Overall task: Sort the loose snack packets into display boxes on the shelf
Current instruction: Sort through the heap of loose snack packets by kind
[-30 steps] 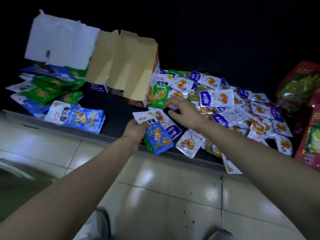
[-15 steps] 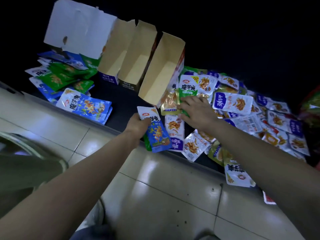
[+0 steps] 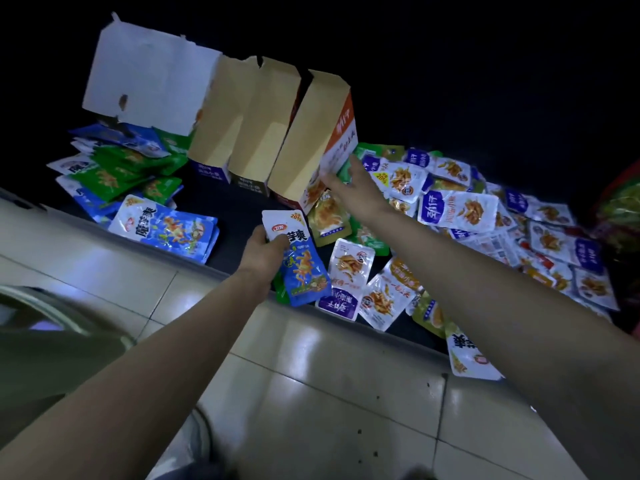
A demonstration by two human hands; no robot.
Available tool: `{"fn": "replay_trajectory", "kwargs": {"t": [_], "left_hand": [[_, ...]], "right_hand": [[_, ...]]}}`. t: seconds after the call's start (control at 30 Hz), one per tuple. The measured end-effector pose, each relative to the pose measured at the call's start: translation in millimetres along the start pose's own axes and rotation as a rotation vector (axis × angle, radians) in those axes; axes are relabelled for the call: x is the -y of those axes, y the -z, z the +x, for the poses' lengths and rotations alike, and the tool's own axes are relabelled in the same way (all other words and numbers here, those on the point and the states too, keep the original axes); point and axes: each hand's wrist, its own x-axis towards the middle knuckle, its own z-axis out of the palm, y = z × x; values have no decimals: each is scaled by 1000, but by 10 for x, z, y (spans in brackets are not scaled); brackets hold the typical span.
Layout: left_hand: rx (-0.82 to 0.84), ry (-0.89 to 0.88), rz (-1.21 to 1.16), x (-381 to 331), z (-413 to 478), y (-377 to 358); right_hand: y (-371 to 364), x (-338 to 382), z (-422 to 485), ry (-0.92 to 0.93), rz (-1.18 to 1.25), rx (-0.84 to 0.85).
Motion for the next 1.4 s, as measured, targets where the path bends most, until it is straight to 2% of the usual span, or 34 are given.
{"fn": "replay_trajectory", "kwargs": {"t": [0.07,0.17,0.23,0.33,0.43,0.5,0.73,0.83,0.87,0.93,1.0,1.07,1.13,1.17,1.23,1.27,1.4], "left_hand": [[13,11,-9,-18,60,61],[38,1,-9,-53,135,111],[51,-9,-13,-57,172,112],[66,-1,-10,-42,185,87],[60,11,2,-20,166,70],[86,-19,22,-16,137,51],[159,-24,39,9,-19,-147],[159,8,52,58,-60,-215],[164,10,60,69,-70,-232],[179,6,78,77,-67,-261],[197,-12,91,82,-35,-298],[220,-43,110,81,1,-352],[241,-54,118,99,48,-416],[253,-54,122,115,66,-449],[285,-54,134,148,77,-518],[300,-60,146,163,81,-544],[341,-76,173,184,107,-591]], "right_hand": [[-78,65,118,2,-15,33],[-160,36,221,19,-52,188],[-172,-23,218,77,-110,153],[-101,-192,130,255,-481,14],[16,-468,2,384,-873,171],[103,-593,-80,407,-950,188],[479,-715,-415,372,-907,1],[575,-760,-495,317,-803,-171],[604,-772,-511,279,-806,-191],[651,-813,-535,218,-848,-122],[698,-854,-589,233,-807,-117],[749,-883,-665,262,-754,-318],[793,-881,-763,168,-693,-512],[800,-885,-797,58,-650,-523],[773,-893,-839,-215,-657,-383],[746,-882,-865,-289,-647,-317],[685,-897,-857,-229,-318,-341]]}}
